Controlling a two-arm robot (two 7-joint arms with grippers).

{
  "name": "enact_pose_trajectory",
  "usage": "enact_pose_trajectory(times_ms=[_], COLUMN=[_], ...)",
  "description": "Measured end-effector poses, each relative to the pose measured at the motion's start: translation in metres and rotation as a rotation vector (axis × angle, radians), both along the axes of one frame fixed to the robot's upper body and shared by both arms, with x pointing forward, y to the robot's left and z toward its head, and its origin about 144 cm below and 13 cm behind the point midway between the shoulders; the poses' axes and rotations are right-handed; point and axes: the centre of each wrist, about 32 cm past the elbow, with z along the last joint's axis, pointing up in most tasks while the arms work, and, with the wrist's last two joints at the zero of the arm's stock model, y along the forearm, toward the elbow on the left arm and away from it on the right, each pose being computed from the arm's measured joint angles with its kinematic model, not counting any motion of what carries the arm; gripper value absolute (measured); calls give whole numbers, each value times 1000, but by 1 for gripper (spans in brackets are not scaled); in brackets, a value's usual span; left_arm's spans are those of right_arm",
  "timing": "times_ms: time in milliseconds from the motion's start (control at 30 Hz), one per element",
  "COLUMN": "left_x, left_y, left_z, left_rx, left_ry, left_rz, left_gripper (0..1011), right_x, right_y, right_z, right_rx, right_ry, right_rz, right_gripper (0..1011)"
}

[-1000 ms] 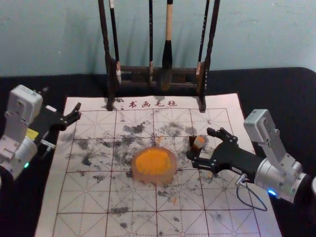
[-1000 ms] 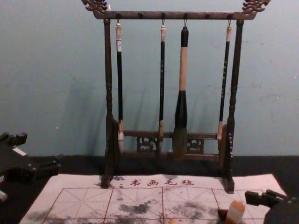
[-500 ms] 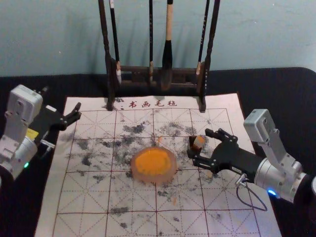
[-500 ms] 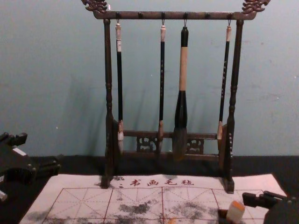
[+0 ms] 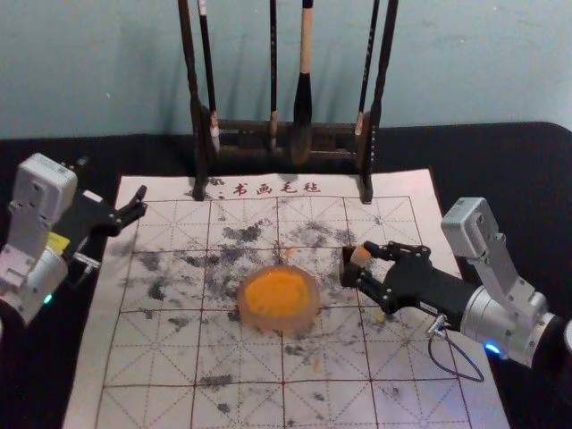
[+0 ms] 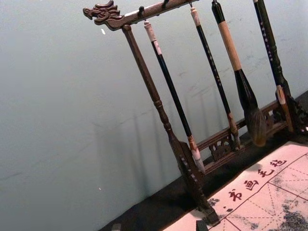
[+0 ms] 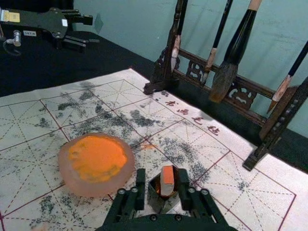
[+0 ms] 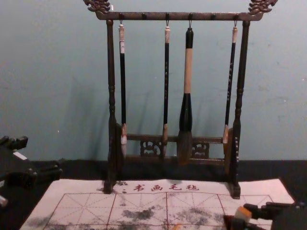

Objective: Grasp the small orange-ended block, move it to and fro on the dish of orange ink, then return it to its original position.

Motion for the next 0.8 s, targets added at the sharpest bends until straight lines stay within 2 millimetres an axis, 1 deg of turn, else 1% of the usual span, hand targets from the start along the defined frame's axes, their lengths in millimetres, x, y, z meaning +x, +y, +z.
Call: enact_pose_trajectory(times_ms=[67,267,333,800], left_x=[0,0,0,0], left_y=[0,0,0,0], left_z=[0,0,0,0], left_rx=[0,0,0,0], left_ry=[0,0,0,0], left_rz=[0,0,0,0], left_gripper=[1001,1001,1001,1001], right_x=[0,0,0,0], right_y=[0,0,0,0], right_z=[0,0,0,0], right_rx=[0,1,1,2], right_ry=[0,0,0,0], right_rz=[0,-1,-1,-2], right_gripper=[377,162,125,114])
